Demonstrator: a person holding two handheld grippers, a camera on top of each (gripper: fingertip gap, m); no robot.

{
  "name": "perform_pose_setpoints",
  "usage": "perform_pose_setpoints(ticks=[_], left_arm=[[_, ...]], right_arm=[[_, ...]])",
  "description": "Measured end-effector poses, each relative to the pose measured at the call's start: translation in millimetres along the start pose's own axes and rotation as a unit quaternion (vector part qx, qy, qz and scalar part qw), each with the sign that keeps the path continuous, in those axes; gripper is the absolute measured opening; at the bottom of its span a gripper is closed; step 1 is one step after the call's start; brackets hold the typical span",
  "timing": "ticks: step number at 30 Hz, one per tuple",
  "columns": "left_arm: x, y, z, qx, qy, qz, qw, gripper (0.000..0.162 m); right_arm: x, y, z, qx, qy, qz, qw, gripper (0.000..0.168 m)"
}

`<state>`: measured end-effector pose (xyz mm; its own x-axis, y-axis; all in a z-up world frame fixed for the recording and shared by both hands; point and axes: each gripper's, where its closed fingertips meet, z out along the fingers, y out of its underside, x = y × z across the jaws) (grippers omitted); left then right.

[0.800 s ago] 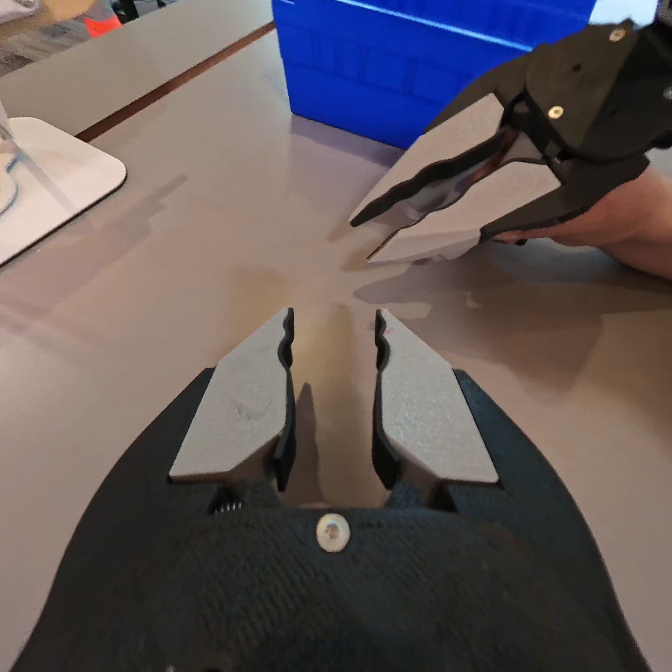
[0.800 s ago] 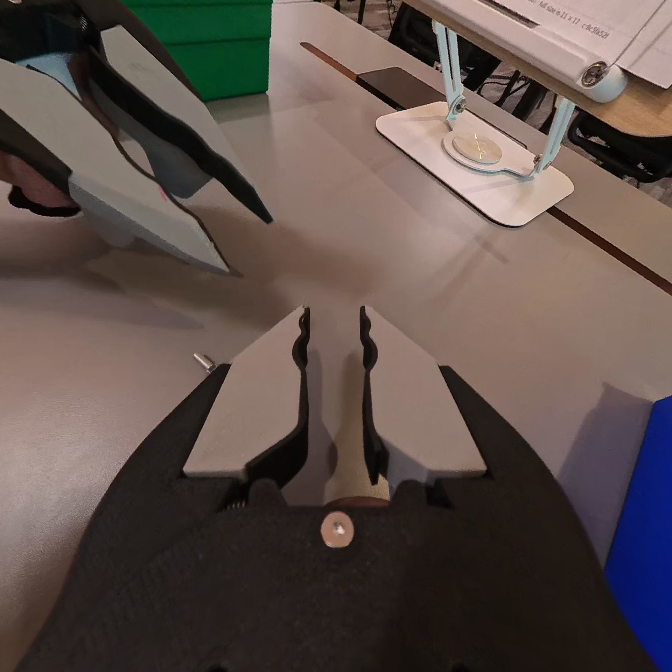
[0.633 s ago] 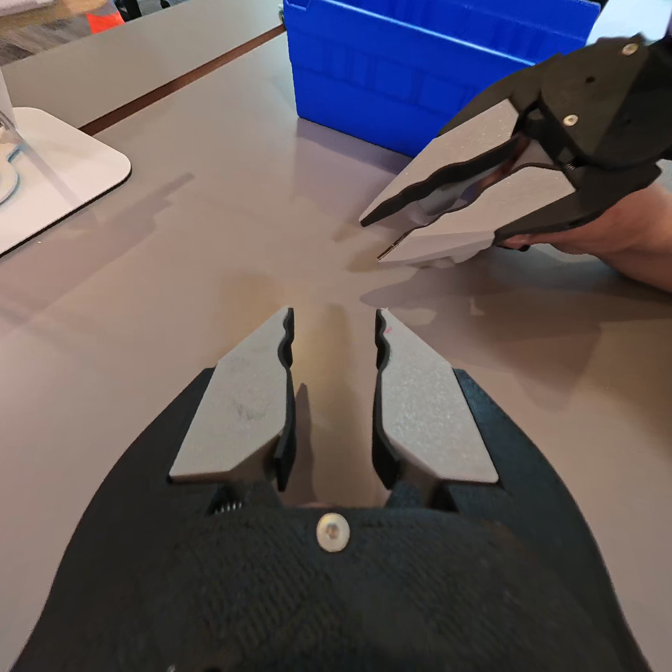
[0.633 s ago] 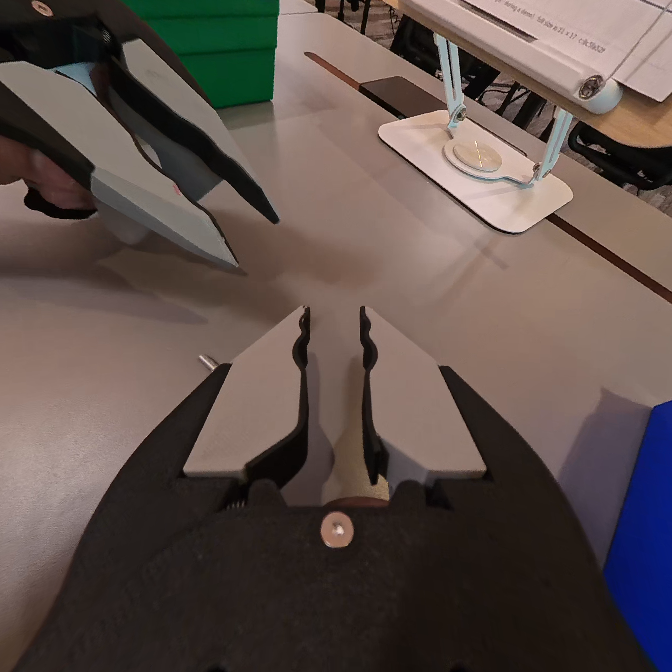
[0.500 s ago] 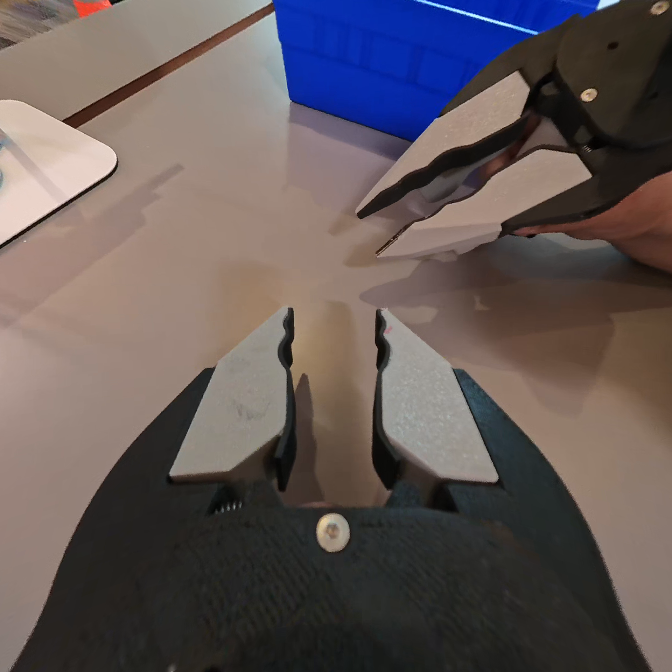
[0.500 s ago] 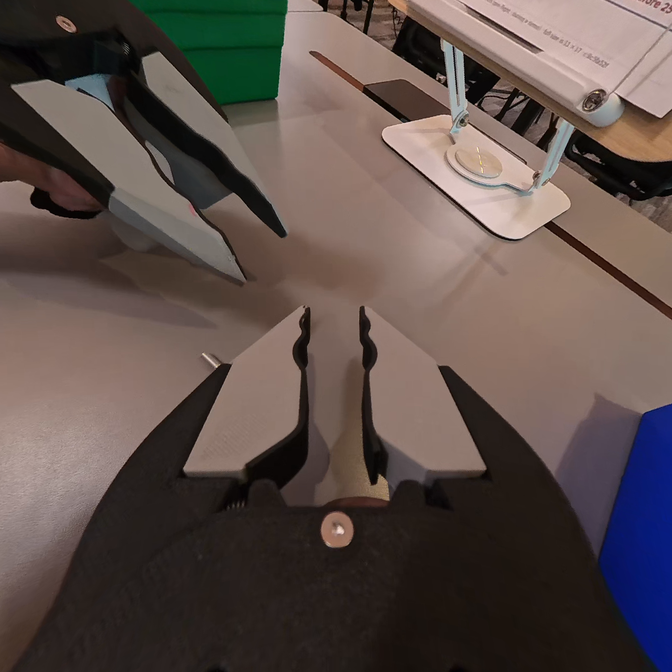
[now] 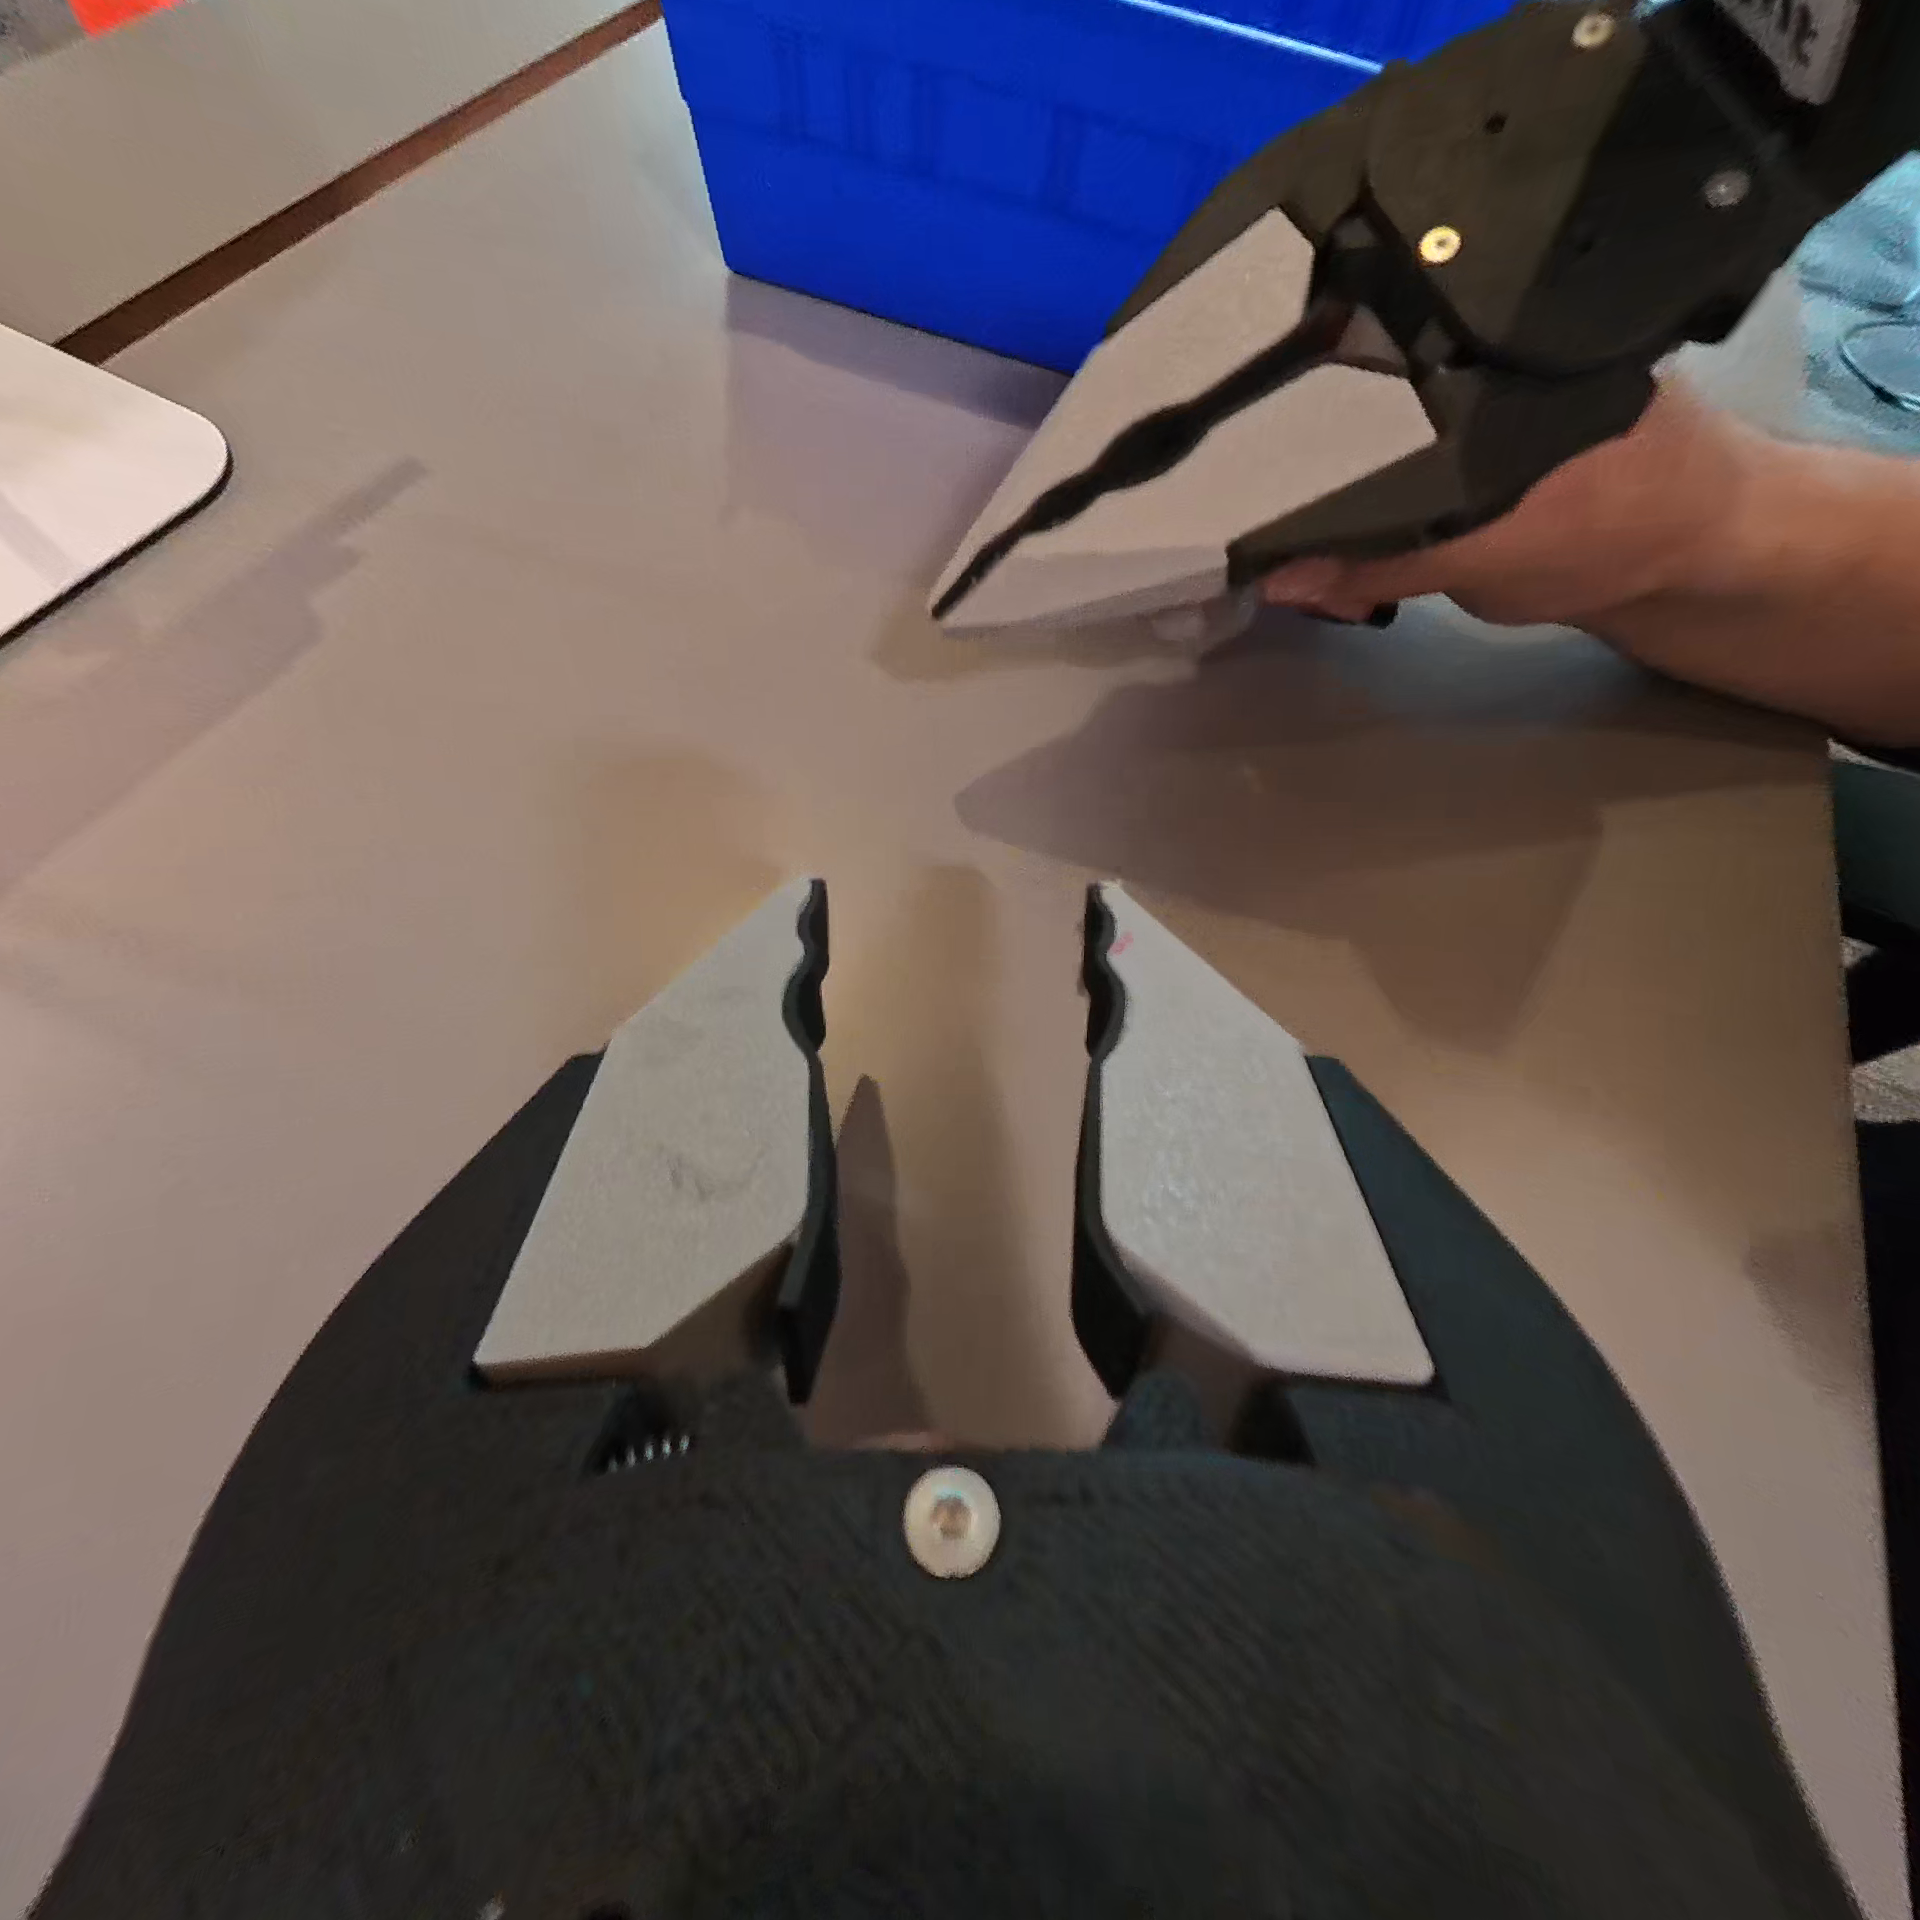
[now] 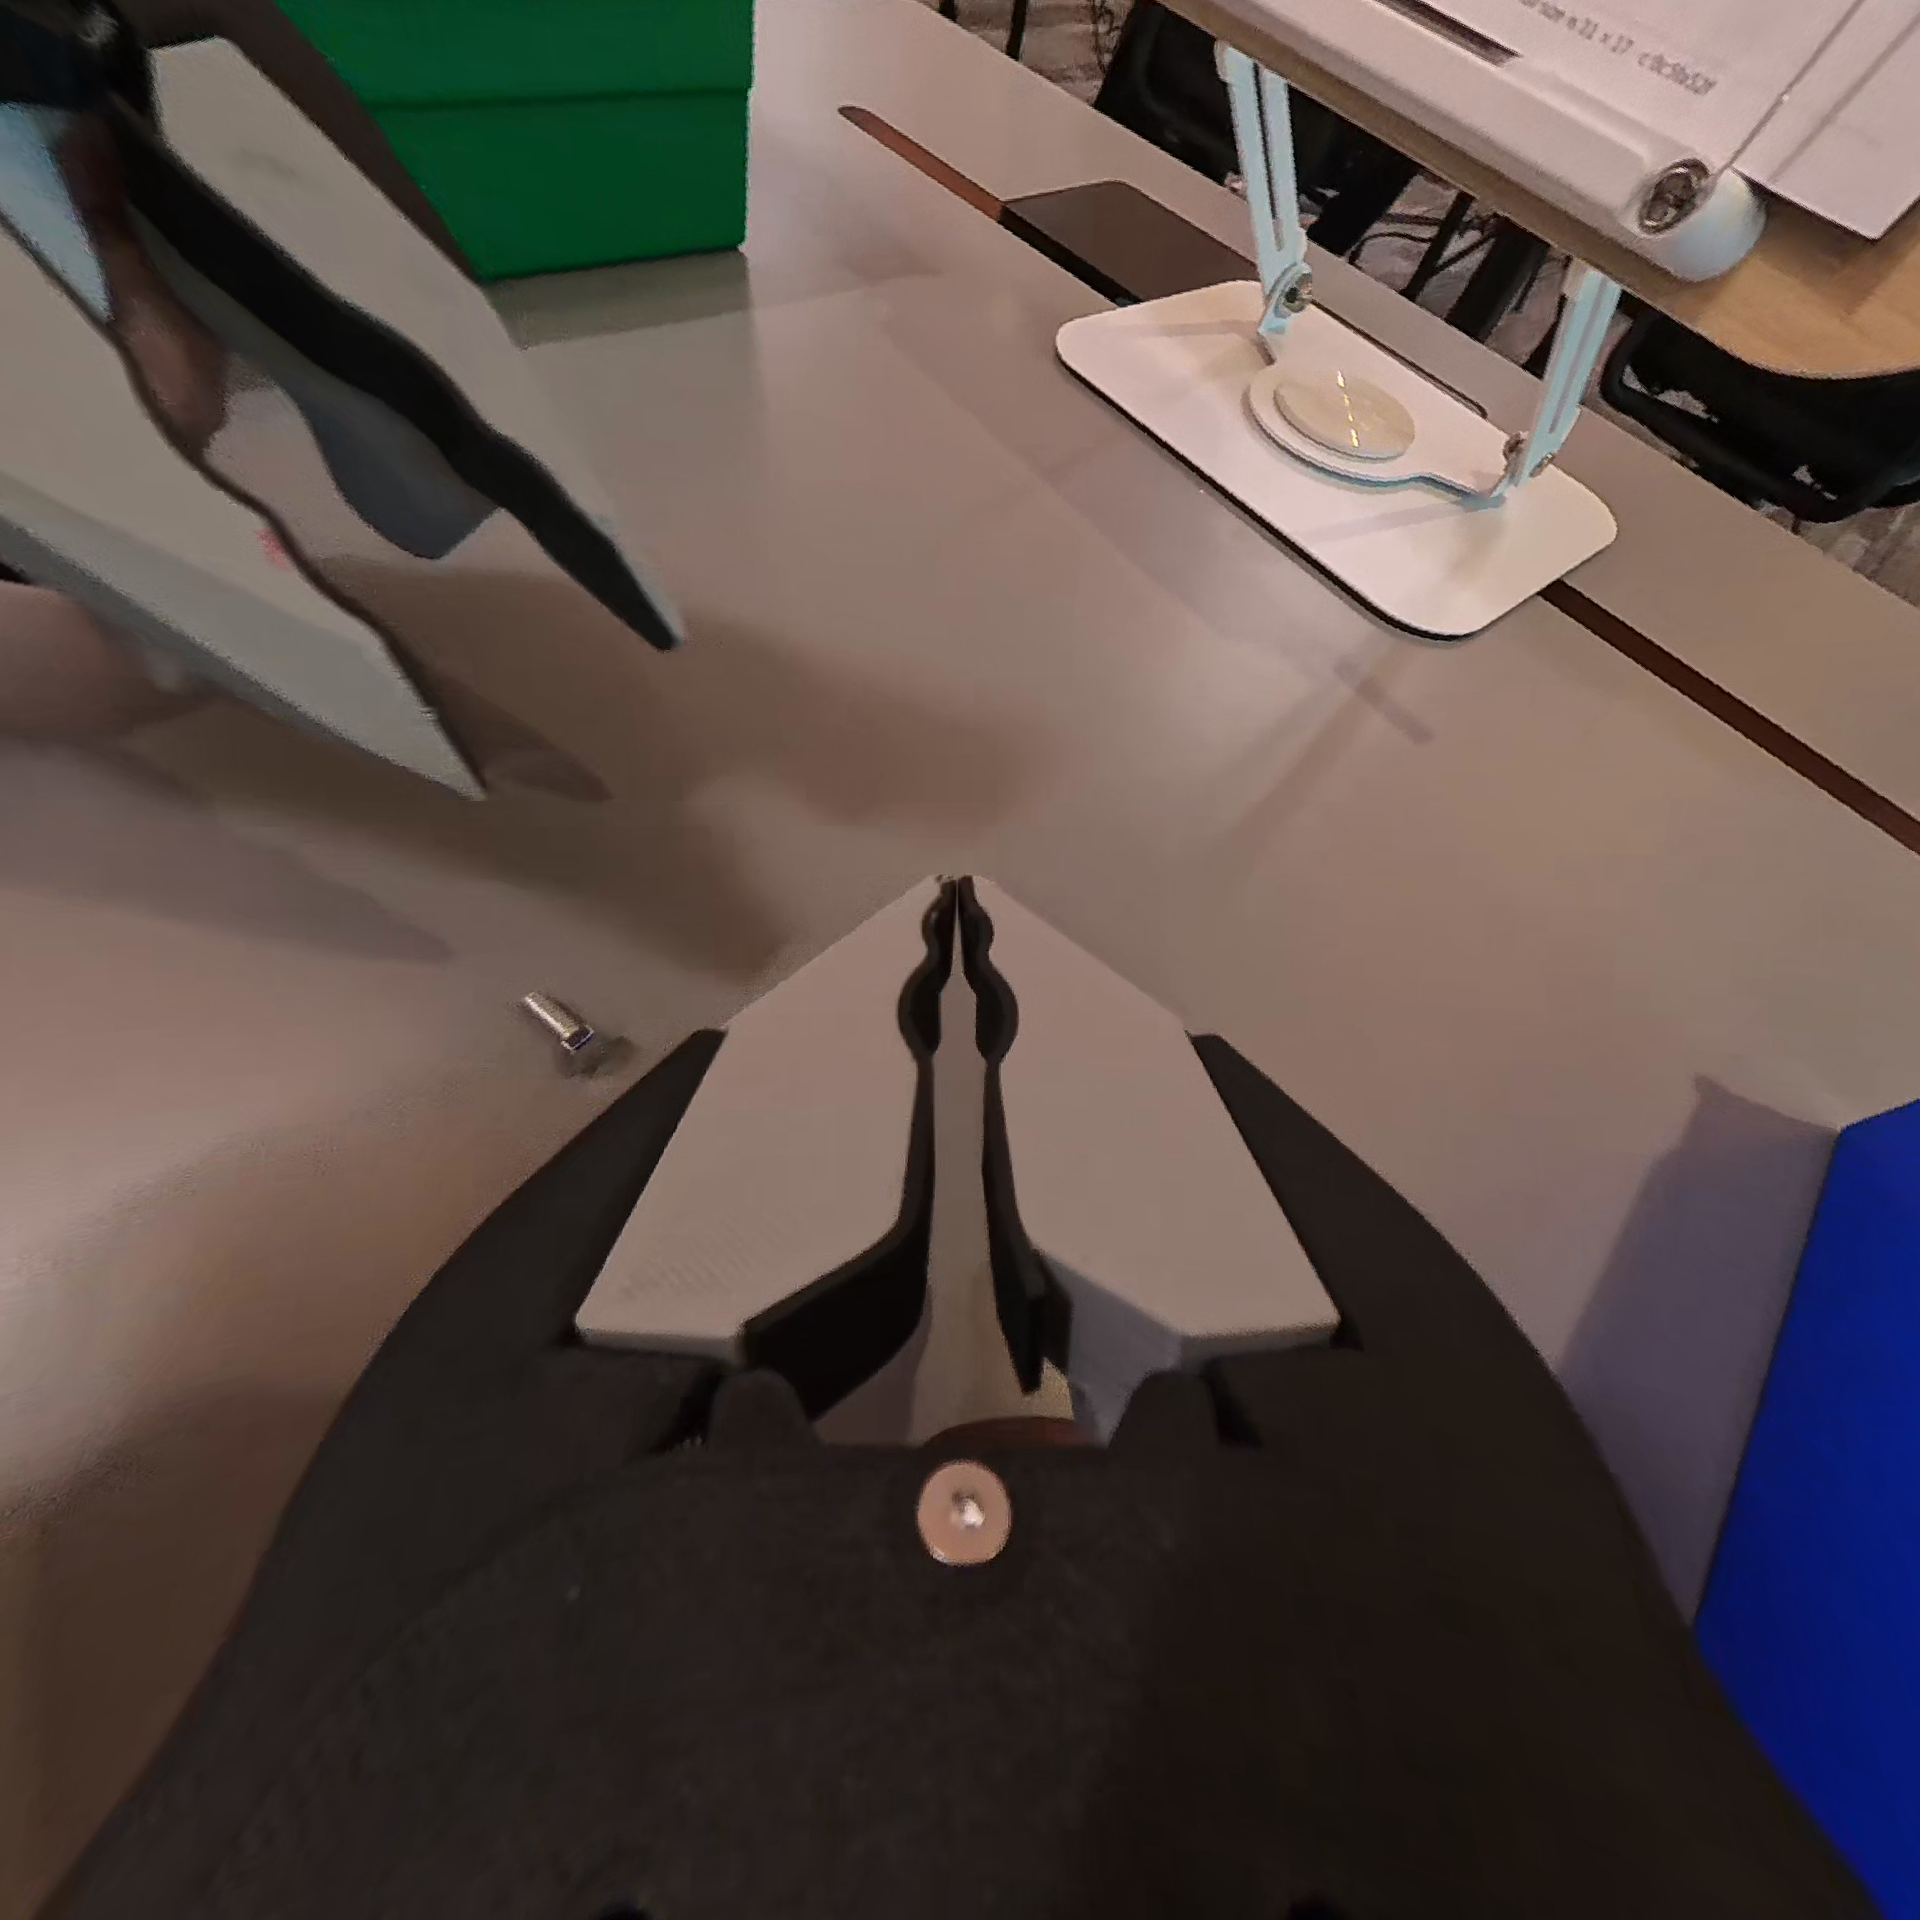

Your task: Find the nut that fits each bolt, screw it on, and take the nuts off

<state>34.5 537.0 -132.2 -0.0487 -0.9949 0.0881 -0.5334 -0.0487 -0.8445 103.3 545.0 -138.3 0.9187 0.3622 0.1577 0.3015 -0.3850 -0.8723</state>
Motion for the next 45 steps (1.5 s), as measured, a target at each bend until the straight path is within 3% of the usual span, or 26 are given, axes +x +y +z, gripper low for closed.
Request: perform_pose_setpoints(ticks=[8, 14, 26, 35, 45], left_arm=[[20.4, -12.1, -19.5, 0.036, 0.03, -0.001, 0.999, 0.048], [34.2, -0.8, -11.3, 0.006, 0.055, -0.002, 0.998, 0.051], [25.8, -1.5, -11.3, 0.003, 0.036, 0.003, 0.999, 0.051], [34.4, -11.3, -18.3, 0.023, 0.026, 0.031, 0.999, 0.053], [39.0, -7.9, -14.8, 0.016, 0.028, 0.047, 0.998, 0.053]], right_arm=[[11.9, -5.7, -1.6, 0.021, 0.015, 0.011, 1.0, 0.004], [28.9, -3.6, -2.1, 0.033, 0.025, 0.032, 0.999, 0.008], [45.7, 1.8, 0.0, 0.039, 0.044, 0.008, 0.998, 0.018], [48.5, 3.1, 1.7, 0.044, 0.0, 0.065, 0.997, 0.05], [38.6, -3.2, 9.2, 0.048, 0.004, 0.015, 0.999, 0.049]])
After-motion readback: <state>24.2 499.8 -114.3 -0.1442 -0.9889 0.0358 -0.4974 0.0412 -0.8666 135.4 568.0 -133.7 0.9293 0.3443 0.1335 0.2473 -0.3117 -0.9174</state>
